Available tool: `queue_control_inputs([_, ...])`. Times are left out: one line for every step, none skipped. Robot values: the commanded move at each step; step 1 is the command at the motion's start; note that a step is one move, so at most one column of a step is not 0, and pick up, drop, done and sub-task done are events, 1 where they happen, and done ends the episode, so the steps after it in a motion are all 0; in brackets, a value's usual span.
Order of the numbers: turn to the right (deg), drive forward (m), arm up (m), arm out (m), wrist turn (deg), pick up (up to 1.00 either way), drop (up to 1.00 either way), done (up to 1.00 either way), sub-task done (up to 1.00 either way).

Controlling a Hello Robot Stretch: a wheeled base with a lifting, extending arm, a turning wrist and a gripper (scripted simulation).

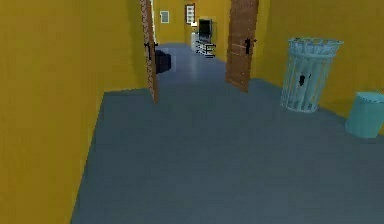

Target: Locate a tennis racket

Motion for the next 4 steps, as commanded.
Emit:
queue_control_inputs([0.0,1.00,0.00,0.00,0.0,0.00,0.00,0.00,0.00])
queue_control_inputs([0.0,1.00,0.00,0.00,0.0,0.00,0.00,0.00,0.00])
queue_control_inputs([-3.0,0.00,0.00,0.00,0.0,0.00,0.00,0.00,0.00])
queue_control_inputs([0.0,1.00,0.00,0.00,0.0,0.00,0.00,0.00,0.00])
